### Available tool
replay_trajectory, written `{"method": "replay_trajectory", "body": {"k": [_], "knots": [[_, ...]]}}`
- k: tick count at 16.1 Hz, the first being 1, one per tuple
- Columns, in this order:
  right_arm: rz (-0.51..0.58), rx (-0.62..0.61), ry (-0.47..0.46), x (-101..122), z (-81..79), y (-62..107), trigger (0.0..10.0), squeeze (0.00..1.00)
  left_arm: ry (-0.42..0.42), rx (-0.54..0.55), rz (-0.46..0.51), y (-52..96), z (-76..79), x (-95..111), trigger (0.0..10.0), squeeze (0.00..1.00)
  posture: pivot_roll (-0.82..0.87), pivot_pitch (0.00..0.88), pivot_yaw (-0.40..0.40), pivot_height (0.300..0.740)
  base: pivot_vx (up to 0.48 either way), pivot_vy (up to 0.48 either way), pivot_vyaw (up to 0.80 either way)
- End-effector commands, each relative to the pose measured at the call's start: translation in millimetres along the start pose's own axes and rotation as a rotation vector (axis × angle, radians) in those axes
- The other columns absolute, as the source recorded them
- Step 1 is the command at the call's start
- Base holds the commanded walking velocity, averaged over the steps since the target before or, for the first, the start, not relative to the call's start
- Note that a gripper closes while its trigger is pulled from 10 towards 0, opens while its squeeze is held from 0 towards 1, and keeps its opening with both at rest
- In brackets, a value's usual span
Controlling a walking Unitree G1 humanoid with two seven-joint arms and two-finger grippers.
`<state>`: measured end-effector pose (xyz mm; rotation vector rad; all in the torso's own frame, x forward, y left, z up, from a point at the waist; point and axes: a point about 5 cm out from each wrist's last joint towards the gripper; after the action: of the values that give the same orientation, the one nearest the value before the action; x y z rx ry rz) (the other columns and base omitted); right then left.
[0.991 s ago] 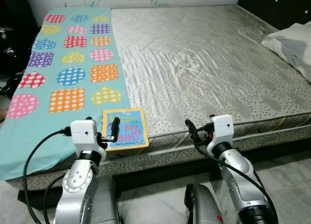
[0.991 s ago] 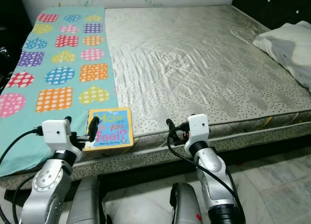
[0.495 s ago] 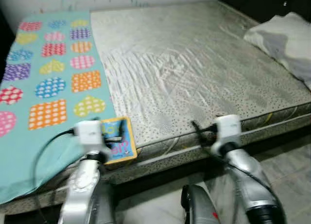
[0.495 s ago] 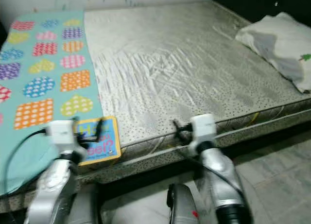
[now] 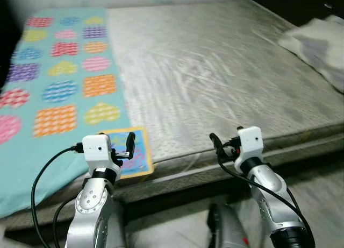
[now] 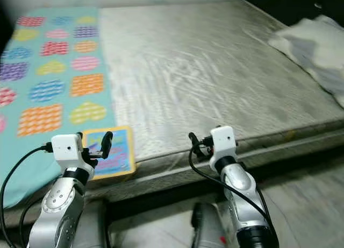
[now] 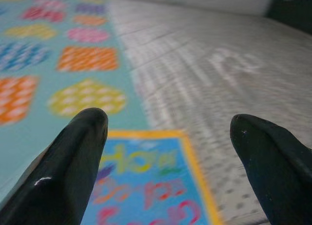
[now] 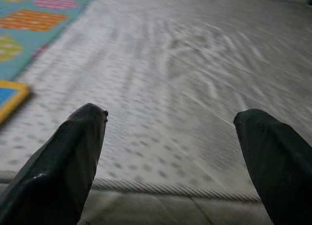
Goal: Clean up the room
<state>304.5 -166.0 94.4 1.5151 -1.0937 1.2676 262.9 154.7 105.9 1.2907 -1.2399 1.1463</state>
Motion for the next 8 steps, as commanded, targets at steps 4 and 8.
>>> {"method": "replay_trajectory", "body": {"k": [4, 8], "knots": [[-0.007, 0.010, 0.011, 0, -0.7, 0.0, 10.0, 0.00, 0.025, 0.124, -0.072, 7.6, -19.8, -4, 10.0, 0.00, -0.04, 0.110, -0.049, 0.537, 0.000, 0.000, 0.67], [-0.024, -0.002, 0.022, -2, 5.4, 0.5, 10.0, 0.00, 0.034, 0.206, -0.190, 17.4, -42.8, -22, 10.0, 0.00, -0.04, 0.127, -0.059, 0.537, 0.000, 0.000, 0.00]]}}
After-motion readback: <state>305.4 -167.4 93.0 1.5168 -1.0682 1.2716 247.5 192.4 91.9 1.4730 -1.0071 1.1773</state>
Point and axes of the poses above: a point about 5 cm out from each wrist's last joint towards the gripper, its own y axis pointing back from the gripper into the wrist, its own x axis along the axis of the wrist's last joint, z = x × y, and after that the axes turned 13 degrees about -y, right-handed
